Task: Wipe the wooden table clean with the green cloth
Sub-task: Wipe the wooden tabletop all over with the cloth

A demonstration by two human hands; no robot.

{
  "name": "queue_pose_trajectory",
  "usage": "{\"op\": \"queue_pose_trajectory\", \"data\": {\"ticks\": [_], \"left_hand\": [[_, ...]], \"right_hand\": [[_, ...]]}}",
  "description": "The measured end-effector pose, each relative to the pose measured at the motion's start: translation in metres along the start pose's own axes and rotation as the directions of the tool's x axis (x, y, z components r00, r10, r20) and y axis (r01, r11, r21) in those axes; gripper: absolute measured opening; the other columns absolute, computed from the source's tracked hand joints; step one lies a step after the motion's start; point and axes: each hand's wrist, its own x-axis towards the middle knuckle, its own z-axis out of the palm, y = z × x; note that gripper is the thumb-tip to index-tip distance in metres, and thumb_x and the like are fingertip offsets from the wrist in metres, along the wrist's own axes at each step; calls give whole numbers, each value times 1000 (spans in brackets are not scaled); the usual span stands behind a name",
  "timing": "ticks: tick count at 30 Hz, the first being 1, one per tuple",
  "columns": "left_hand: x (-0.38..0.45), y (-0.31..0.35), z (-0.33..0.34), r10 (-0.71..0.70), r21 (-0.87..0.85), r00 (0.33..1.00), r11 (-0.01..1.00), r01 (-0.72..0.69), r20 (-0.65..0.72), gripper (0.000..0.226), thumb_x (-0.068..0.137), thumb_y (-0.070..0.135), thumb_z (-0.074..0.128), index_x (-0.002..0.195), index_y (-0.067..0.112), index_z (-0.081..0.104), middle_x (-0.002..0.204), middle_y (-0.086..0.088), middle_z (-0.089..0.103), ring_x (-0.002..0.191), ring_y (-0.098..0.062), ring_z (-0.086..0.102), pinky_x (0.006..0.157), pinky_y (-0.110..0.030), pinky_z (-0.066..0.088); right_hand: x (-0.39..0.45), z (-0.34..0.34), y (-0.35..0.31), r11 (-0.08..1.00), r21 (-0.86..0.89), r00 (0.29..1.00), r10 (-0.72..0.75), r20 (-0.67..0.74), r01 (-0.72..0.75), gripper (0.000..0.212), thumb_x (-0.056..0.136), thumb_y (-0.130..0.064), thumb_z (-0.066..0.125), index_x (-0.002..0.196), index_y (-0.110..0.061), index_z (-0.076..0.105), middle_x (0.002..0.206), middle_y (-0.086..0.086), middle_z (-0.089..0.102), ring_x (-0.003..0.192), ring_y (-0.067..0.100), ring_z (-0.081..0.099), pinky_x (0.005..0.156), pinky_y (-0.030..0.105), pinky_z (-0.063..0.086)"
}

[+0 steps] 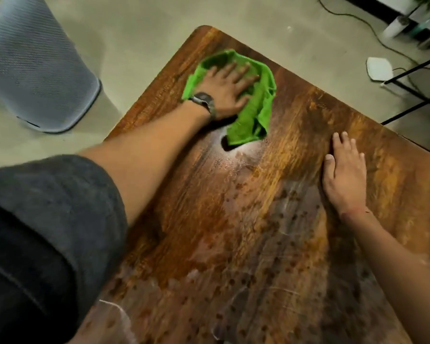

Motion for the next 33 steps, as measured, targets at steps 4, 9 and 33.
{"op": "queue_pose_trajectory", "data": {"ticks": [4,9,33], "left_hand": [[-32,94,22,230,-2,973,973,-230,23,58,97,54,25,152,35,18,162,1,14,149,-27,13,119,-45,10],[-106,143,48,321,-25,947,947,-321,-11,59,97,54,28,152,34,23,162,2,15,149,-25,13,120,-45,8],[-383,50,60,-686,-150,727,723,674,-41,60,99,45,25,154,24,17,162,3,12,150,-19,11,121,-43,14]], "right_hand": [[3,4,4,999,44,1000,8,-17,-7,49,105,-22,29,153,-17,25,162,3,19,150,21,13,122,42,8],[7,6,6,997,81,1000,0,-26,3,50,102,-19,32,152,-15,29,161,5,22,149,22,16,121,43,10],[-151,61,-269,649,46,623,-746,237,760,67,93,-64,27,152,-31,25,161,1,21,149,21,18,115,55,12]]}}
